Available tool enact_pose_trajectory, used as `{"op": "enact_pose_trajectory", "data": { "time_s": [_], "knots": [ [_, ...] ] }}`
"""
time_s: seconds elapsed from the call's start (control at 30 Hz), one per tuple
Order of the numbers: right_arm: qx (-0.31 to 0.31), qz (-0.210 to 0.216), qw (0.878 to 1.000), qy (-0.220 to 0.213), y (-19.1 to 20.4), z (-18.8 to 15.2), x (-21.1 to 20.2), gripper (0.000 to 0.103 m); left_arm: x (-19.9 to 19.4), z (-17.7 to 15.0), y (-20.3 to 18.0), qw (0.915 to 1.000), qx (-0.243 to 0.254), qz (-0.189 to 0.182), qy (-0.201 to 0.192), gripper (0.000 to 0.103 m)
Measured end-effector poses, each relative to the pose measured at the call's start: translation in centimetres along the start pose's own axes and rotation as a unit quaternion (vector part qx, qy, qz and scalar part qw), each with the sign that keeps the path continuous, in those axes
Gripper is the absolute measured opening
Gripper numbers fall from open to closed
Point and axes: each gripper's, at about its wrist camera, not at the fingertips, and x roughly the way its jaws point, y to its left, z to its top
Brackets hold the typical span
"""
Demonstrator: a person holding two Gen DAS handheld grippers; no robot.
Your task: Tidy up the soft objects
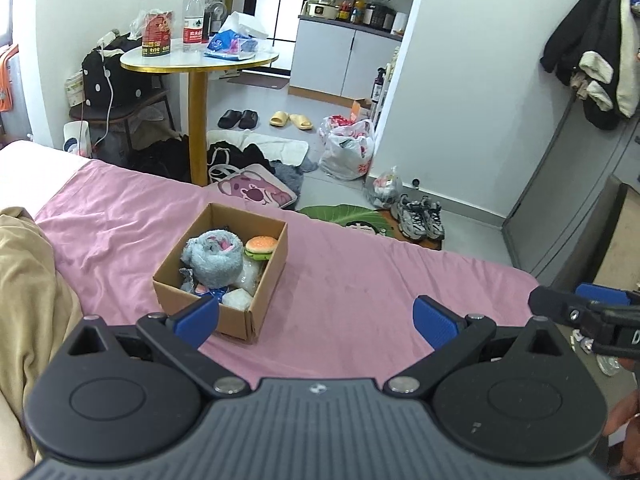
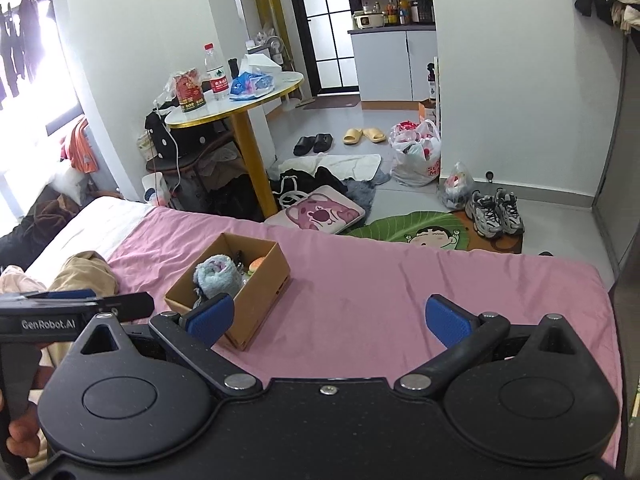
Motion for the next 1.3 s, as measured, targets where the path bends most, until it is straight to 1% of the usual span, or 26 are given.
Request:
{"op": "enact_pose_trajectory", "data": {
  "time_s": [0.3,0.47,0.6,0.87,1.07,1.3],
  "knots": [
    [-0.01,-0.002,1.0,-0.012,1.6,-1.6,-2.8,0.103,-2.9,-1.4,-0.1,0.9997,0.018,-0.004,-0.014,0.102],
    [-0.004,0.002,1.0,-0.02,2.1,-2.2,-4.3,0.103,-4.3,-2.0,0.1,0.9994,0.026,-0.007,-0.023,0.102],
    [0.006,-0.004,1.0,-0.027,2.2,-2.7,-5.3,0.103,-5.0,-2.4,0.4,0.9993,0.028,-0.01,-0.024,0.102],
    [0.01,-0.005,1.0,-0.02,2.8,-4.0,-5.8,0.103,-5.8,-3.3,0.8,0.9991,0.032,-0.013,-0.024,0.102],
    [-0.003,-0.002,1.0,-0.016,3.9,-4.8,-6.3,0.103,-6.4,-3.8,1.4,0.9991,0.03,-0.01,-0.027,0.102],
    [-0.008,-0.004,1.0,-0.017,4.3,-4.9,-6.6,0.103,-7.0,-4.1,1.6,0.9991,0.029,-0.011,-0.029,0.102]
  ]
}}
